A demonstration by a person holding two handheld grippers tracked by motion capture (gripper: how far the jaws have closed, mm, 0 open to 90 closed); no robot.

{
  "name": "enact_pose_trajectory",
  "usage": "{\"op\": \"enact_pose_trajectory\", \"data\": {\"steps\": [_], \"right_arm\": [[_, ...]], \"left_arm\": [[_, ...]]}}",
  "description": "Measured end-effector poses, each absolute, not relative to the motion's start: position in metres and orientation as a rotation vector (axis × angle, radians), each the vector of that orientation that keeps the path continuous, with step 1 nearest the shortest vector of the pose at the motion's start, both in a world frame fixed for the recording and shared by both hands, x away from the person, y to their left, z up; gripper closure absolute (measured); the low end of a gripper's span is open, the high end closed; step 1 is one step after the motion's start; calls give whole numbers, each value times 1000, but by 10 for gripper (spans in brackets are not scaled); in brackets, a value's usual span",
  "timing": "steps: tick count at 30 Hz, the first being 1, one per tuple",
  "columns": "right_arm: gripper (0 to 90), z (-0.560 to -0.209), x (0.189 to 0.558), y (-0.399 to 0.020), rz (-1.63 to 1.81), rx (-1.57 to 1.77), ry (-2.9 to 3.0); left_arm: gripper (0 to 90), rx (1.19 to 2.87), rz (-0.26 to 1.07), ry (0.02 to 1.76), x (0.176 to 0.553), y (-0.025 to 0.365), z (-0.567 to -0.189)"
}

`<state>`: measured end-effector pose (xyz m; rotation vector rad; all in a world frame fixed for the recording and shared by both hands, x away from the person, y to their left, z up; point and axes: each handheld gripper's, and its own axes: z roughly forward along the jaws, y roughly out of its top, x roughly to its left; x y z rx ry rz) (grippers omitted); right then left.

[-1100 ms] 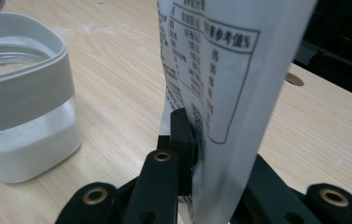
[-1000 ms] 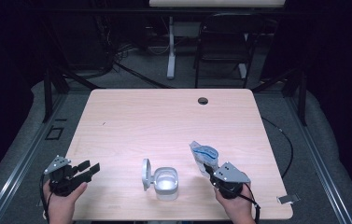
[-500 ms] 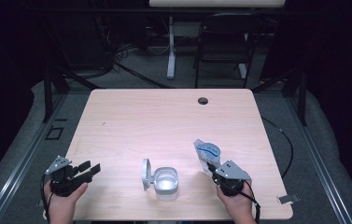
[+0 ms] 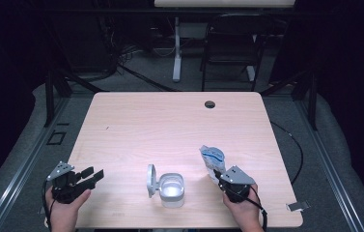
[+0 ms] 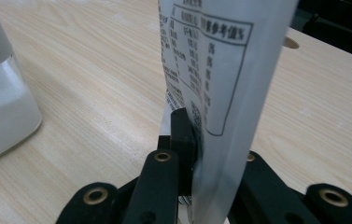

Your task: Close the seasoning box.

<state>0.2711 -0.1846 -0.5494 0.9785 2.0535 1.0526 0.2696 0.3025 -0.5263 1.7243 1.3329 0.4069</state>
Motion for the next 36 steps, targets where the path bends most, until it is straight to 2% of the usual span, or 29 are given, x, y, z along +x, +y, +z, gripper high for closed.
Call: {"op": "enact_pose_trajectory", "data": {"steps": [26,36], "right_arm": [[839,-554,270,-187,1055,996,2063],[793,-553,267,-189,1043,1007,2070]], "left_arm": [[505,1724,402,1335,270,303,-527],[505,1727,400,1337,270,304,-527]]}}
